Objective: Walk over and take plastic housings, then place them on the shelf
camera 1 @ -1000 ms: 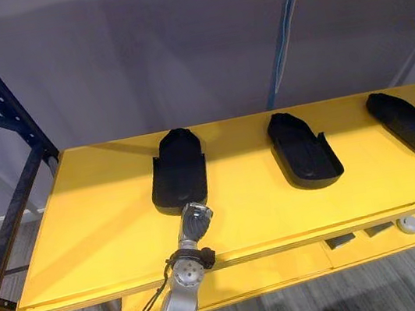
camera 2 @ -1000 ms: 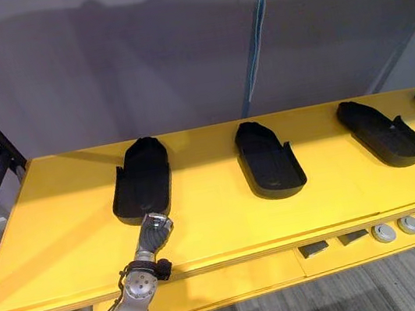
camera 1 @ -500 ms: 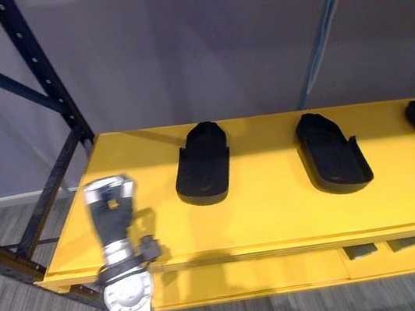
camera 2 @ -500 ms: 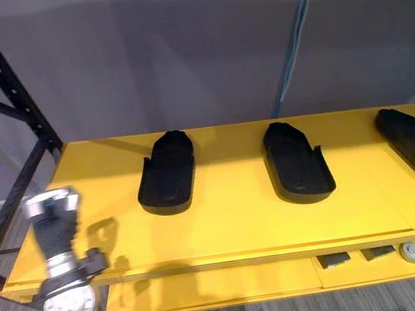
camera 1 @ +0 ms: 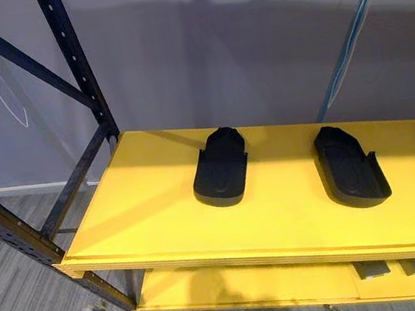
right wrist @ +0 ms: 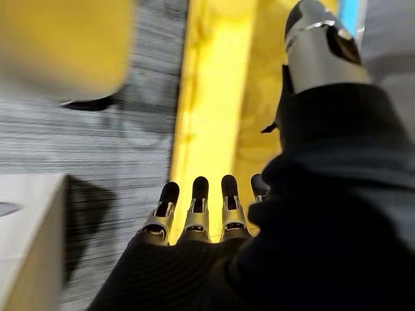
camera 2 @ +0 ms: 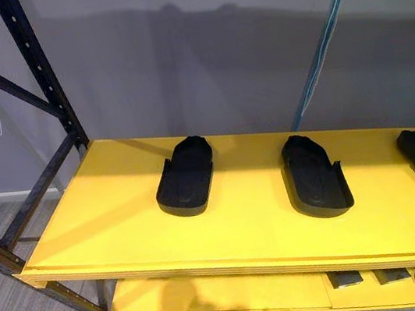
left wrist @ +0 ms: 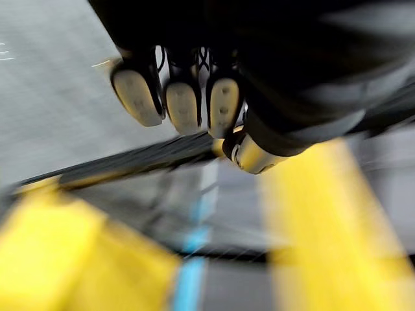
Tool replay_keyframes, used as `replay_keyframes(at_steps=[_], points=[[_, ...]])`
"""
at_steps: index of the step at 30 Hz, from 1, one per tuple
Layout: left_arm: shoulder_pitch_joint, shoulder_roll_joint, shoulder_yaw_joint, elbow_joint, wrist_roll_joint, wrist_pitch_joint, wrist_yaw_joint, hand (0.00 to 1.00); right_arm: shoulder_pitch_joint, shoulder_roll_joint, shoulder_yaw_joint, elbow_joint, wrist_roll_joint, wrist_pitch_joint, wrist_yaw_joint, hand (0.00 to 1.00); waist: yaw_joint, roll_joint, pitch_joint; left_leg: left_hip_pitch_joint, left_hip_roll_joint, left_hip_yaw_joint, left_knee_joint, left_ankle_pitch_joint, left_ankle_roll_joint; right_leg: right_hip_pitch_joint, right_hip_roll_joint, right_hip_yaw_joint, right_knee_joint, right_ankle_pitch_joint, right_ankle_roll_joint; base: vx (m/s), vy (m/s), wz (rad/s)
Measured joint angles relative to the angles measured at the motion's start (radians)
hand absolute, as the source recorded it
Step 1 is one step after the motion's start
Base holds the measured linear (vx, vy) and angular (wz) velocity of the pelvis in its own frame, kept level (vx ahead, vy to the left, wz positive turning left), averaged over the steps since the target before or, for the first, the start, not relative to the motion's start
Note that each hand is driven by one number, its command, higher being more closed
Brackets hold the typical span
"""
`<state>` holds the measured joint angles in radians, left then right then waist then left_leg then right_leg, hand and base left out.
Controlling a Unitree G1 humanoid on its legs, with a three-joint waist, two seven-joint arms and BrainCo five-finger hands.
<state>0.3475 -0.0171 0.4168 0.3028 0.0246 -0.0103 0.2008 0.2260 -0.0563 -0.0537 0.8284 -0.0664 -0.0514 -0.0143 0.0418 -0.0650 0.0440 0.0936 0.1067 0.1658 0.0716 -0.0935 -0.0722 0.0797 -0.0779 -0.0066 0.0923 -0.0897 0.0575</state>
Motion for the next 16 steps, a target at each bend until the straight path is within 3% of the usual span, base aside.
replay_keyframes(at_steps=[2, 8, 16], points=[[-0.019, 0.018, -0.038, 0.173, 0.039, 0.007, -0.032, 0.0, -0.008, 0.038, 0.002, -0.005, 0.0, 0.0, 0.003, 0.0, 0.0, 0.002, -0.004, 0.0, -0.001, 0.007, -0.001, 0.0, 0.0, -0.004, -0.002, 0.004, 0.002, 0.0, 0.0, -0.03, 0.016, -0.06], [-0.047, 0.031, -0.104, 0.376, 0.18, 0.013, -0.052, 0.0, -0.039, 0.05, -0.018, 0.048, 0.002, -0.001, 0.006, 0.0, -0.003, 0.016, -0.013, 0.022, -0.012, 0.023, -0.055, 0.028, -0.001, -0.019, 0.0, 0.021, 0.001, 0.001, 0.001, -0.02, 0.005, -0.09], [-0.098, 0.065, -0.152, 0.503, 0.173, 0.001, -0.052, 0.0, -0.085, 0.034, -0.027, 0.111, 0.004, -0.001, -0.007, 0.0, -0.017, 0.03, -0.011, 0.034, -0.023, 0.01, -0.105, 0.055, 0.001, -0.024, 0.001, 0.013, -0.011, 0.002, 0.003, 0.01, 0.001, 0.03]])
